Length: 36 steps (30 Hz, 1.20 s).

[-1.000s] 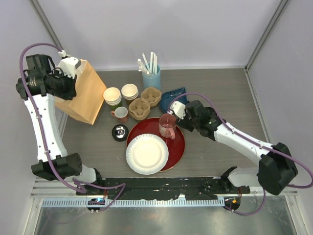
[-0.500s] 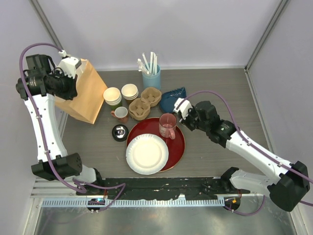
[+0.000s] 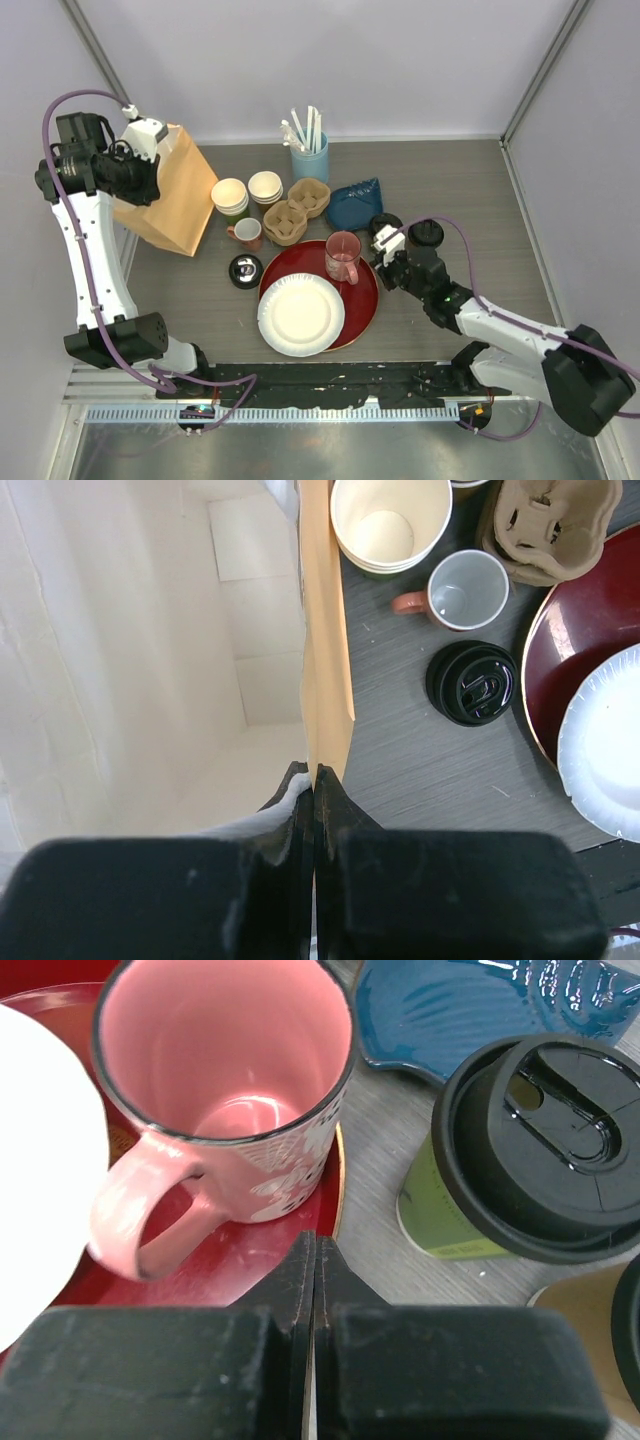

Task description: Pack the takeout coffee

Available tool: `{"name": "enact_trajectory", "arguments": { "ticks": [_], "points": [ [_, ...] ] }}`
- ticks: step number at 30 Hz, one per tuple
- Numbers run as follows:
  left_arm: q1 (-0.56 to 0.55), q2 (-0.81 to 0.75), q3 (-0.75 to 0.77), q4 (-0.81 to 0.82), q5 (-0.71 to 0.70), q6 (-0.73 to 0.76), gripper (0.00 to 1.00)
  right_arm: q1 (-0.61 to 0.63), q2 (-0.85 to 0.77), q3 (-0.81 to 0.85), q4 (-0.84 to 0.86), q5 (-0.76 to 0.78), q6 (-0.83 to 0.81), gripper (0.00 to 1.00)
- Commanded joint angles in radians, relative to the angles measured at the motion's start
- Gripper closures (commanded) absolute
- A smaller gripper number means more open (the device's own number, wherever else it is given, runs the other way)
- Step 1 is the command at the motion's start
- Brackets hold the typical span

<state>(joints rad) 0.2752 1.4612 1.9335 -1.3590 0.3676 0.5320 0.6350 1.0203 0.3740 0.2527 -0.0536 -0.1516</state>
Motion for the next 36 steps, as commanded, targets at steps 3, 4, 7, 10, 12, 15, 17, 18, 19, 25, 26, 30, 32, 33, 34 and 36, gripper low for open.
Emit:
{"name": "enact_trajectory", "arguments": {
  "ticks": [3,4,7,10,12,15,17,18,19,25,26,30,32,33,34,36],
  "points": [
    [0.001,-0.012,0.018,0.012,-0.002,0.016,1.00,-0.015,0.182,0.000,0.393,0.044,-0.072,0.99],
    [0.002,-0.009,0.024,0.008,-0.010,0.016,1.00,-0.014,0.202,0.008,0.401,0.046,-0.084,0.99],
    [0.002,-0.009,0.041,0.003,-0.021,0.017,1.00,-0.023,0.264,0.052,0.378,0.083,-0.114,0.99],
    [0.002,-0.012,0.045,0.004,-0.019,0.016,1.00,-0.026,0.297,0.088,0.338,0.116,-0.161,0.99],
    [0.002,-0.015,0.041,0.006,-0.019,0.016,1.00,-0.028,0.317,0.103,0.317,0.118,-0.196,0.99],
    [0.002,-0.010,0.041,0.008,-0.022,0.014,1.00,-0.037,0.363,0.141,0.268,0.121,-0.249,0.99],
    [0.002,-0.009,0.044,0.008,-0.021,0.014,1.00,-0.038,0.399,0.157,0.260,0.097,-0.293,0.99],
    [0.002,-0.007,0.044,0.008,-0.021,0.014,1.00,-0.040,0.414,0.173,0.246,0.084,-0.305,0.99],
    [0.002,-0.007,0.045,0.008,-0.021,0.016,1.00,-0.044,0.423,0.183,0.240,0.072,-0.316,0.99],
    [0.002,-0.012,0.051,0.000,-0.022,0.023,1.00,-0.051,0.478,0.226,0.220,0.116,-0.391,0.99],
    [0.002,-0.013,0.051,0.000,-0.024,0.022,1.00,-0.051,0.489,0.229,0.221,0.147,-0.399,0.99],
    [0.004,-0.013,0.050,0.000,-0.027,0.028,1.00,-0.081,0.508,0.237,0.223,0.199,-0.420,0.99],
    [0.002,-0.015,0.051,-0.002,-0.027,0.028,1.00,-0.098,0.511,0.238,0.226,0.195,-0.419,0.99],
    [0.004,-0.015,0.050,-0.003,-0.029,0.029,1.00,-0.118,0.517,0.238,0.229,0.183,-0.419,0.99],
    [0.002,-0.016,0.051,-0.003,-0.029,0.028,1.00,-0.126,0.521,0.240,0.229,0.178,-0.424,0.99],
    [0.002,-0.015,0.051,-0.003,-0.029,0.029,1.00,-0.144,0.531,0.243,0.229,0.167,-0.430,0.99]
  ]
}}
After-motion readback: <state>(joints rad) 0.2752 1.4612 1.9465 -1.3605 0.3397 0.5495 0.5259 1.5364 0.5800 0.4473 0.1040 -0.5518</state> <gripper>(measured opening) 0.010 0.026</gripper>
